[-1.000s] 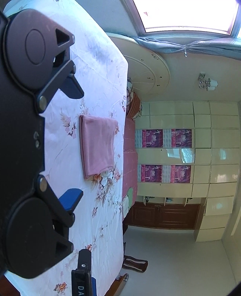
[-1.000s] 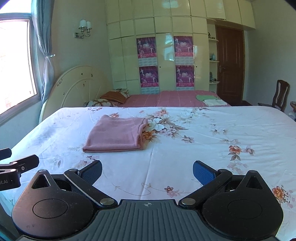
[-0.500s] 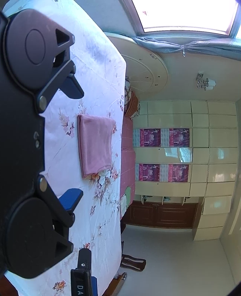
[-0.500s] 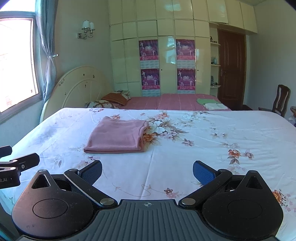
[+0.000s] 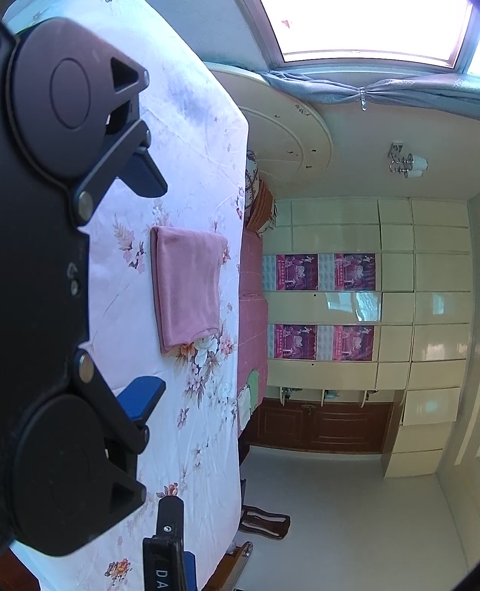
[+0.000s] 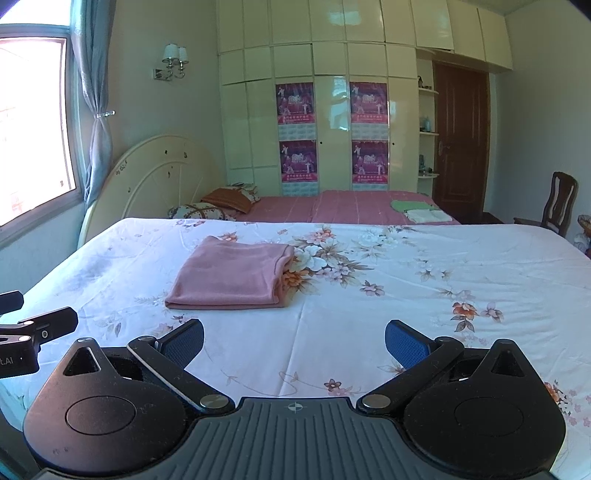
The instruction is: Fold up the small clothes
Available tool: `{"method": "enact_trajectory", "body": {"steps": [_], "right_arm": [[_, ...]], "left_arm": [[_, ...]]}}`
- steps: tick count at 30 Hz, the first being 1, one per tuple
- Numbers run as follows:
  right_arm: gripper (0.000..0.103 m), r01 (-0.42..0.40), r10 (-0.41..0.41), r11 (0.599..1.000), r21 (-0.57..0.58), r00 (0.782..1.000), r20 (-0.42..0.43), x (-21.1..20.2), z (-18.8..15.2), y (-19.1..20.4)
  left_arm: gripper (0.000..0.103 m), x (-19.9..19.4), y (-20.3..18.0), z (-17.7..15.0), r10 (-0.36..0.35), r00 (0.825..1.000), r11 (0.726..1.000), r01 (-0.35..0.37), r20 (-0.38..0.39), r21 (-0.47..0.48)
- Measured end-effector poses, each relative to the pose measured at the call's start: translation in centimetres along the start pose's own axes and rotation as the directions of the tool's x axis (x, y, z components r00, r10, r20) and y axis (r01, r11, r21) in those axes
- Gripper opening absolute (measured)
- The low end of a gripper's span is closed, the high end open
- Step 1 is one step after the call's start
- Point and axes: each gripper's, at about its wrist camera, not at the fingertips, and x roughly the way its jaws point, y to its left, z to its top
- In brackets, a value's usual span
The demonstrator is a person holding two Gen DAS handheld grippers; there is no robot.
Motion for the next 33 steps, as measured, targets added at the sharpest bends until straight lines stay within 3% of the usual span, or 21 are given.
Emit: {"method": "enact_trajectory", "body": {"steps": [33], "right_arm": [[0.103,-0.021,0.021,1.0,-0.02,1.0,0.004,0.75,0.46,0.52]], "left_arm": [[0.102,0.43,0.66,0.24,-0.006,1.0,1.0,0.006,0.007,-0.017]]}}
